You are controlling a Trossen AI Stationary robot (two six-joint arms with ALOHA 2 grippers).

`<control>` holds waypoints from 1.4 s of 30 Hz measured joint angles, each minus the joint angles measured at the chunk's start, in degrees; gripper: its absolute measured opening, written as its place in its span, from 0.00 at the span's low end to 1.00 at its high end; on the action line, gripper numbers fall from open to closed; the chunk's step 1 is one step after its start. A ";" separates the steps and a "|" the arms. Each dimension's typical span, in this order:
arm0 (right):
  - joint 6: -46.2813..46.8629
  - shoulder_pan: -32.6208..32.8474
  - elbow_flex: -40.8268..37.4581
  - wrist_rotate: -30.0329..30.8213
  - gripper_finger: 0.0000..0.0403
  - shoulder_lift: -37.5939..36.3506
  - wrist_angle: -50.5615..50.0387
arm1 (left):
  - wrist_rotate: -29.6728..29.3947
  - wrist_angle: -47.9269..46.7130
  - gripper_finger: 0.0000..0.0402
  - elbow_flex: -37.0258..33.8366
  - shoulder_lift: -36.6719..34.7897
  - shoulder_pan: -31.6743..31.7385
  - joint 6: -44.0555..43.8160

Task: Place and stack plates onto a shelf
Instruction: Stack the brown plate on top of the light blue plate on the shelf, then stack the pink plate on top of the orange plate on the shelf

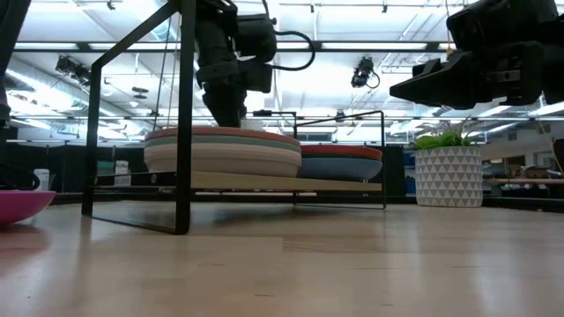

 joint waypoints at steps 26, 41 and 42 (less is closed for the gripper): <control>0.07 0.10 -0.02 -0.20 0.18 0.00 0.00 | 12.21 8.54 0.40 10.52 -8.29 -20.33 -10.27; 0.97 0.13 -0.02 -3.34 0.18 0.00 -1.46 | -15.47 3.20 0.40 10.36 -8.21 -52.31 -55.48; 0.96 0.14 -0.02 -3.40 0.18 0.00 -1.46 | -19.42 0.73 0.40 10.34 -8.18 -54.68 -59.95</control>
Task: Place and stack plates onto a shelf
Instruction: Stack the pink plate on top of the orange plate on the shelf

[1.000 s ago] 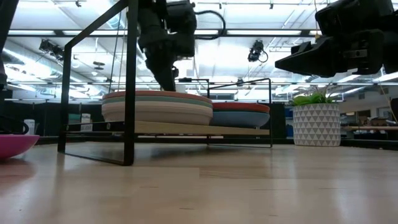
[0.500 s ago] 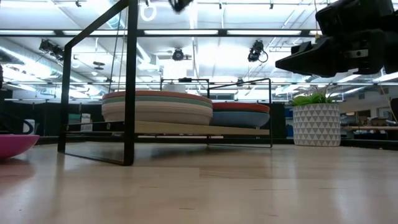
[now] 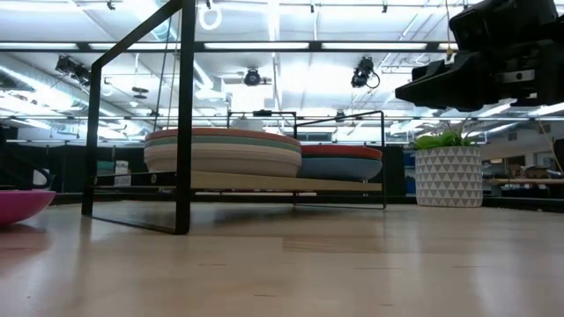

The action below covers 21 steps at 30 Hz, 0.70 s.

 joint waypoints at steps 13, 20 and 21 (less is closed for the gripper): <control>-0.39 0.08 0.00 -2.77 0.18 0.00 -0.07 | -7.57 -20.12 0.33 -0.02 9.06 -15.73 -50.15; -0.98 0.08 0.00 -2.81 0.18 0.00 -0.08 | 0.82 -14.66 0.30 0.00 17.23 -13.78 -47.94; -1.02 0.08 0.00 -2.81 0.18 -0.02 -0.09 | 3.07 -14.90 0.30 0.00 18.30 -13.39 -47.63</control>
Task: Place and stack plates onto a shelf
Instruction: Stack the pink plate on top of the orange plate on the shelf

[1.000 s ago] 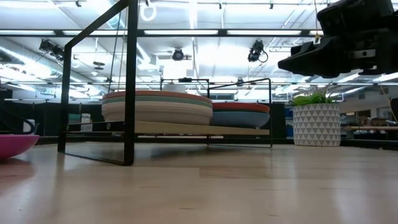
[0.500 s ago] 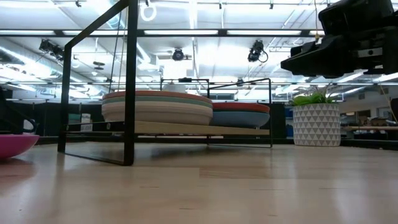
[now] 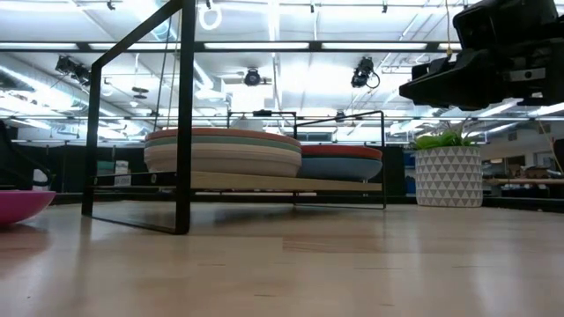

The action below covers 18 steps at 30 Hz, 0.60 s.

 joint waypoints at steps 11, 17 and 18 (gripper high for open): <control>-1.48 0.00 0.00 -0.04 0.18 0.01 0.48 | 6.45 -3.97 0.29 0.00 5.22 0.42 0.36; -1.93 0.00 0.00 -0.72 0.18 0.02 0.54 | 6.21 -6.28 0.30 0.00 7.74 0.47 4.62; -1.96 0.00 0.00 -1.15 0.18 0.02 0.57 | 6.24 -6.11 0.30 0.00 8.29 0.47 5.83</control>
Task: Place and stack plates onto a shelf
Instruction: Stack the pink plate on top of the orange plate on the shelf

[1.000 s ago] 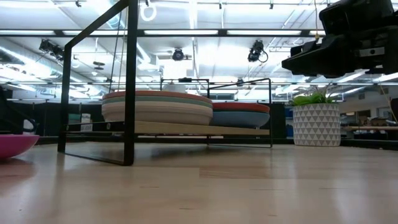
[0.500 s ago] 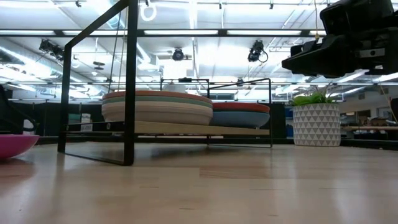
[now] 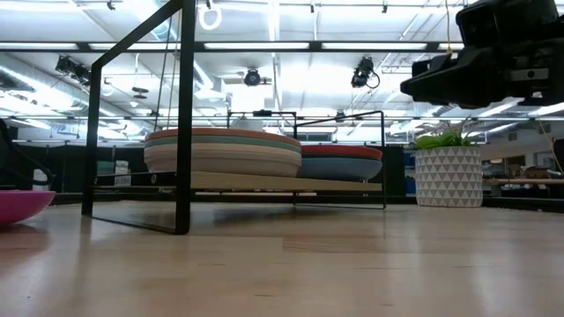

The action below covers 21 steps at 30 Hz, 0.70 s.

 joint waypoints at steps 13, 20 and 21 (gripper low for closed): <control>0.36 0.00 0.00 -0.39 0.18 0.00 0.35 | 1.31 -1.08 0.13 0.00 2.28 -0.02 3.80; 0.30 0.00 0.00 -0.45 0.18 -0.01 0.35 | 4.52 1.71 0.04 1.88 1.23 0.00 6.22; 0.29 0.00 0.00 -0.46 0.18 -0.01 0.34 | 4.56 1.70 0.04 2.98 0.82 0.00 6.50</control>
